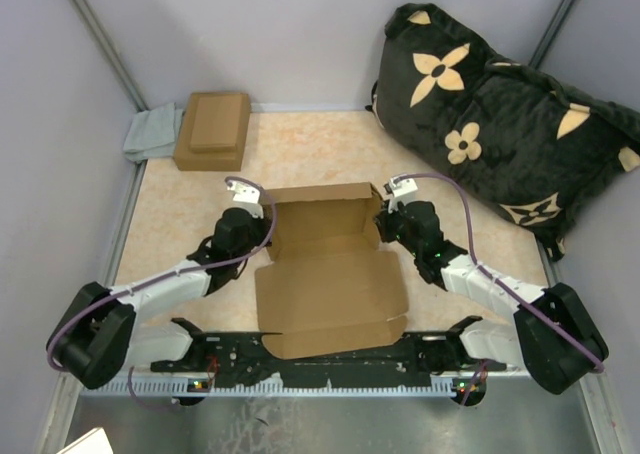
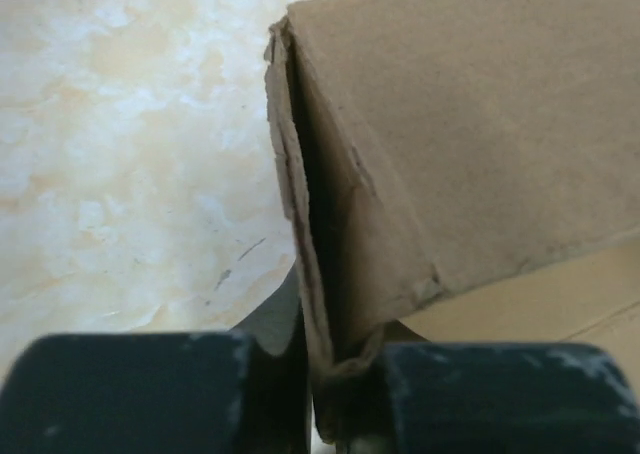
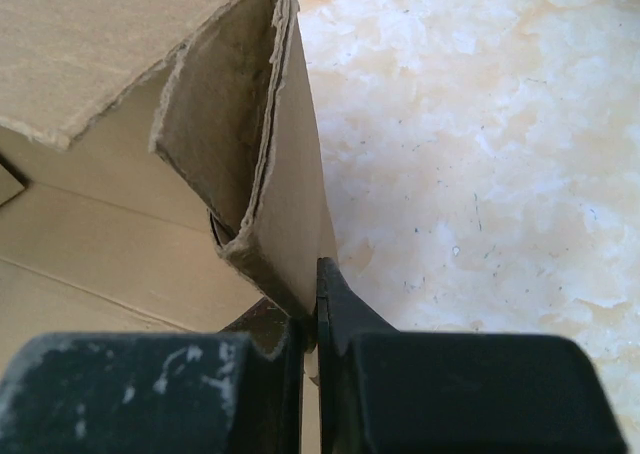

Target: Fold the paper box

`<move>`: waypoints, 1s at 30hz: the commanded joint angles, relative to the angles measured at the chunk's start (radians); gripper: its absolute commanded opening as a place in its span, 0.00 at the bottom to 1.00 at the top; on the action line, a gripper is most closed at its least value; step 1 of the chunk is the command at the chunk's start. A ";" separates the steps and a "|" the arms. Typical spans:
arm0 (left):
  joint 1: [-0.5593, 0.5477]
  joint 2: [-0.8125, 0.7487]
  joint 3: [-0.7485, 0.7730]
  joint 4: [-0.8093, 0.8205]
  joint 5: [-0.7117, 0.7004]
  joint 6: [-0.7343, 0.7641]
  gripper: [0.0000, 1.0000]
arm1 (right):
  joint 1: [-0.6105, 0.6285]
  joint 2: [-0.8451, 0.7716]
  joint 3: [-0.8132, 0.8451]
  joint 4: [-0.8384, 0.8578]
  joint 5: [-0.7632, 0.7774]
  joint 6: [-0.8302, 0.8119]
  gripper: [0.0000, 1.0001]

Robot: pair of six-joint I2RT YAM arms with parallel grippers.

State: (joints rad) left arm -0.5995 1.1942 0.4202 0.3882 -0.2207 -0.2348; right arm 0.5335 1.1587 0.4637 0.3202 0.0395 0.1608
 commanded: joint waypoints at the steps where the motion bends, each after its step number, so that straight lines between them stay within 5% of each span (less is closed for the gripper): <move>1: -0.030 0.033 0.115 -0.155 -0.100 -0.031 0.06 | 0.001 -0.025 0.040 0.006 0.016 0.048 0.00; 6: -0.071 0.102 0.260 -0.368 -0.220 -0.054 0.00 | 0.005 -0.019 0.065 -0.037 0.057 0.095 0.00; 22: -0.227 0.290 0.423 -0.658 -0.644 -0.198 0.00 | 0.036 0.059 0.202 -0.194 0.144 0.172 0.00; 27: -0.233 0.285 0.417 -0.623 -0.569 -0.196 0.00 | 0.040 0.076 0.207 -0.189 0.129 0.181 0.00; 30: -0.233 0.212 0.367 -0.512 -0.446 -0.168 0.15 | 0.040 0.079 0.207 -0.192 0.130 0.183 0.00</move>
State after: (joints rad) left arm -0.8227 1.4693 0.8391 -0.1528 -0.7918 -0.4492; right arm 0.5606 1.2293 0.6167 0.0776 0.1764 0.3187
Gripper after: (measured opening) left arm 0.069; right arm 0.023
